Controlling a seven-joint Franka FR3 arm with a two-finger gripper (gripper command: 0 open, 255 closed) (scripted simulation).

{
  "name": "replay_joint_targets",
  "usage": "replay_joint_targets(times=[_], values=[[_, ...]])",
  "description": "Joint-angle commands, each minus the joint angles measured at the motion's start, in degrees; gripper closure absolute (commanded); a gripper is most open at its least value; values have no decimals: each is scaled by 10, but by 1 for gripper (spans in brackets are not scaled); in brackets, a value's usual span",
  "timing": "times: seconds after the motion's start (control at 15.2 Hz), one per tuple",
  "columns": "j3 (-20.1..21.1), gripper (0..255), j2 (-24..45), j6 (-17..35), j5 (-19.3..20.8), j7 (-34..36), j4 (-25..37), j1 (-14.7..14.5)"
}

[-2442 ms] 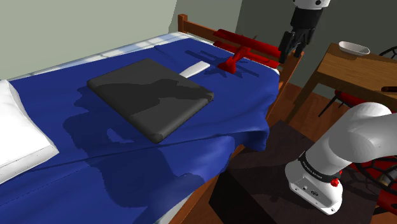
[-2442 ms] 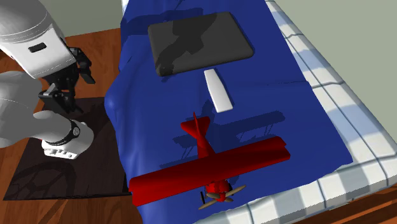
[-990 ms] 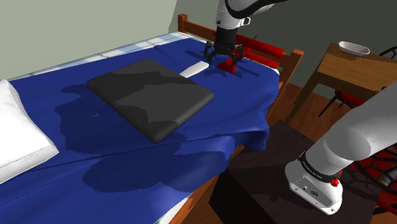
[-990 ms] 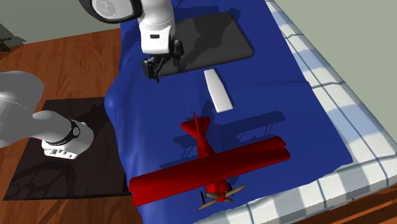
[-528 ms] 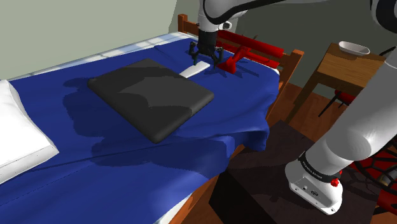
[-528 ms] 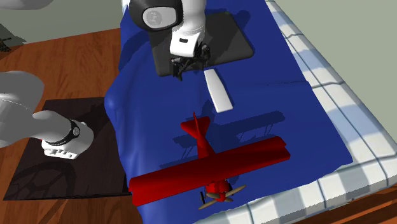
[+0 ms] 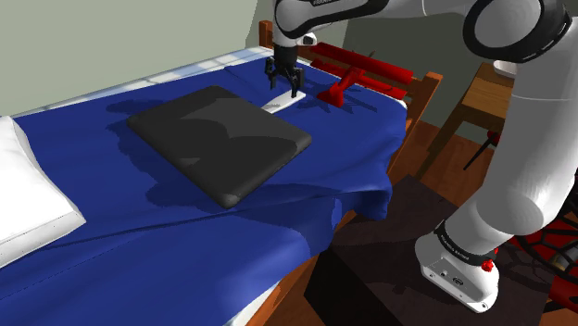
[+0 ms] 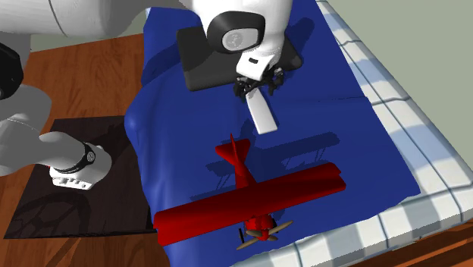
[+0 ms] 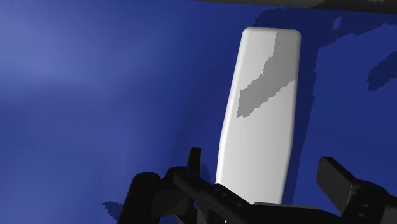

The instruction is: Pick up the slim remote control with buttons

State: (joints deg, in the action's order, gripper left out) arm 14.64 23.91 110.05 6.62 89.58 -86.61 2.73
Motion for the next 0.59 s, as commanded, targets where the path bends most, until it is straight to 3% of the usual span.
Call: replay_joint_targets(times=[0.0, 0.53], values=[[-3, 0, 14, 6, 3, 11, 8, -2], [-6, 0, 27, 51, 7, 15, -23, -2]])
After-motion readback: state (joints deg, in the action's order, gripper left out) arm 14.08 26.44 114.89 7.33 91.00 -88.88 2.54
